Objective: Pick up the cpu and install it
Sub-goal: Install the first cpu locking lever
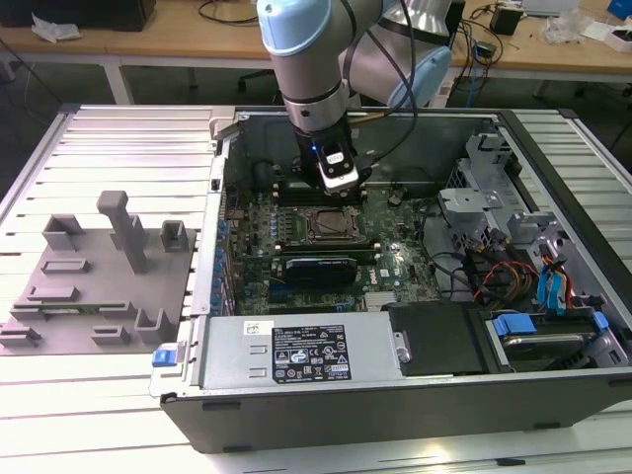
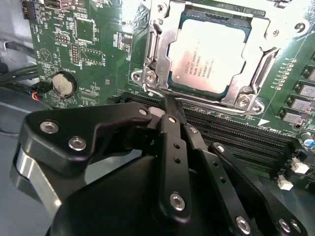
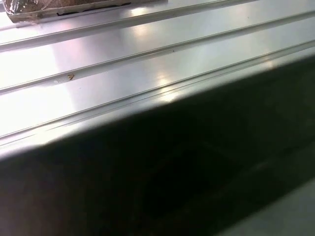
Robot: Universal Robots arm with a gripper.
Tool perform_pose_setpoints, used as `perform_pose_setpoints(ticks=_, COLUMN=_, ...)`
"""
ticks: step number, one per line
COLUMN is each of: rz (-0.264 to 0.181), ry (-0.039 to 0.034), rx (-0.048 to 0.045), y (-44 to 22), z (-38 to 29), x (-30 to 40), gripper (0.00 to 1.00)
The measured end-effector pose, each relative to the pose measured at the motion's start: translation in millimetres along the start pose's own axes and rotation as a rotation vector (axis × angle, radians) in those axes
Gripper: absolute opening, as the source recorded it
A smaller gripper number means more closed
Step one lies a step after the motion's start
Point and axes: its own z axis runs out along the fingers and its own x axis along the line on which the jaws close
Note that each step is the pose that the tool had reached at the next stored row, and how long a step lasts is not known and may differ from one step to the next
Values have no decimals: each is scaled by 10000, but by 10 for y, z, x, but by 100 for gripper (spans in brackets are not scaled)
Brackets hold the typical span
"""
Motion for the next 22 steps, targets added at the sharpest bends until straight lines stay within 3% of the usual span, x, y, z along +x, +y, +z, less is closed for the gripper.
perform_pose_setpoints(ticks=11, rz=2, ry=5, rx=-12, y=-11, z=-14, x=-9, gripper=11)
perform_pose_setpoints(ticks=22, rz=23, ry=30, rx=-82, y=-42, z=-16, x=-20, gripper=11)
